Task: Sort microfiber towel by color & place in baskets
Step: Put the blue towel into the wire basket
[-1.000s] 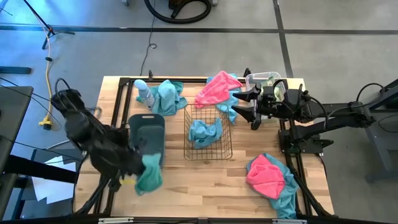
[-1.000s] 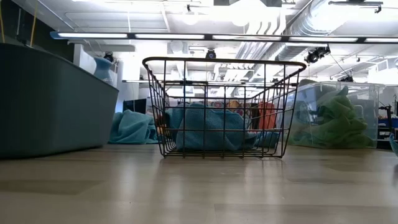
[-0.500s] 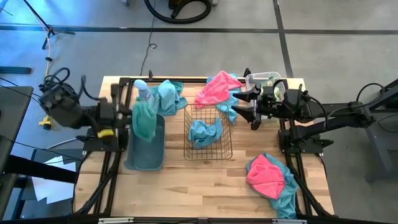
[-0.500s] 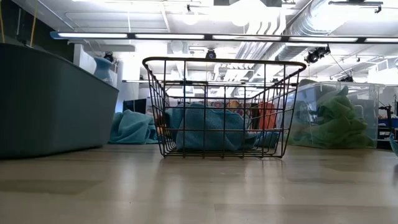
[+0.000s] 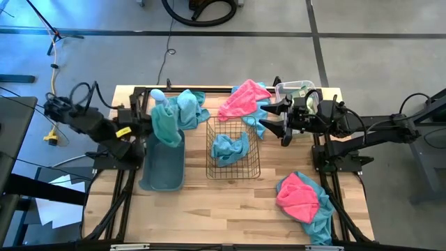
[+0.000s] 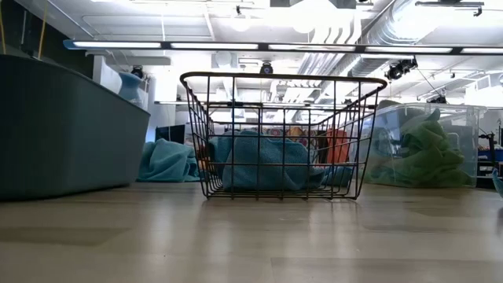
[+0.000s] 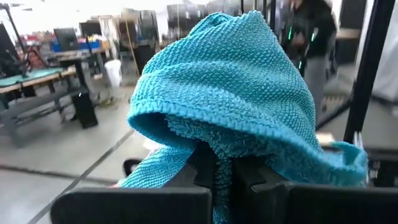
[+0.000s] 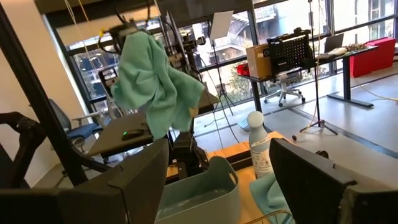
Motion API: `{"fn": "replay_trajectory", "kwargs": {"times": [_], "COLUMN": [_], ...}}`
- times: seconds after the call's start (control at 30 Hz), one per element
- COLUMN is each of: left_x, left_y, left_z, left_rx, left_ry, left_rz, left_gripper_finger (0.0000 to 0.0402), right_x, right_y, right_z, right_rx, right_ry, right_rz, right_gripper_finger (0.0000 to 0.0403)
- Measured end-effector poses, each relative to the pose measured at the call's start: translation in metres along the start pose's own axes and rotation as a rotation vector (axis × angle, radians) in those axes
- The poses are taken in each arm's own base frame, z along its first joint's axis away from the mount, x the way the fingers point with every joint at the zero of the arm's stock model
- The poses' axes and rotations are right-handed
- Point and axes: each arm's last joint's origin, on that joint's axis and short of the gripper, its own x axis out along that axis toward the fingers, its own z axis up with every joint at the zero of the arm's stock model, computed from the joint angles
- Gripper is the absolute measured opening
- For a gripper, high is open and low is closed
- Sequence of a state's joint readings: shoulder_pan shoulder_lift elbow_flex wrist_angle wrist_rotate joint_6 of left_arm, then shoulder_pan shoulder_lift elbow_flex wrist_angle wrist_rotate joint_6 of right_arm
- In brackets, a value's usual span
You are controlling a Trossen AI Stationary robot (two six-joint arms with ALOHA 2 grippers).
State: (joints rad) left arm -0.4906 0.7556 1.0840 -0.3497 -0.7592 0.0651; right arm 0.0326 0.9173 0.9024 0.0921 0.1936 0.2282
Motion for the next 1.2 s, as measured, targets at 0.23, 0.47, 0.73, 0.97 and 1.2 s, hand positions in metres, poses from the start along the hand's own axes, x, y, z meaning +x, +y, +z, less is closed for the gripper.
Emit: {"fn": "replay_trajectory", "kwargs": {"times": [0.23, 0.47, 0.73, 0.97, 1.2], "left_x": [0.021, 0.041, 0.058, 0.1, 0.153], "left_y": [-0.006, -0.008, -0.004, -0.012, -0.014], "left_z": [-0.048, -0.076, -0.079, -0.078, -0.079], "left_rx": [-0.105, -0.185, -0.221, -0.152, -0.092], "left_ry": [-0.183, -0.241, -0.258, -0.191, -0.106], "left_rz": [-0.021, -0.048, -0.034, -0.058, -0.102], "left_gripper_finger": [0.0, 0.0, 0.0, 0.0, 0.0], "right_x": [0.0, 0.0, 0.0, 0.0, 0.0], "right_y": [0.0, 0.0, 0.0, 0.0, 0.001], "right_z": [0.0, 0.0, 0.0, 0.0, 0.006], "right_rx": [0.0, 0.0, -0.001, -0.011, -0.016], "right_ry": [0.0, -0.001, -0.003, -0.006, -0.066], "right_rz": [-0.001, -0.001, -0.006, -0.019, -0.007], "right_gripper_finger": [0.0277, 0.0277, 0.0277, 0.0277, 0.0277]}}
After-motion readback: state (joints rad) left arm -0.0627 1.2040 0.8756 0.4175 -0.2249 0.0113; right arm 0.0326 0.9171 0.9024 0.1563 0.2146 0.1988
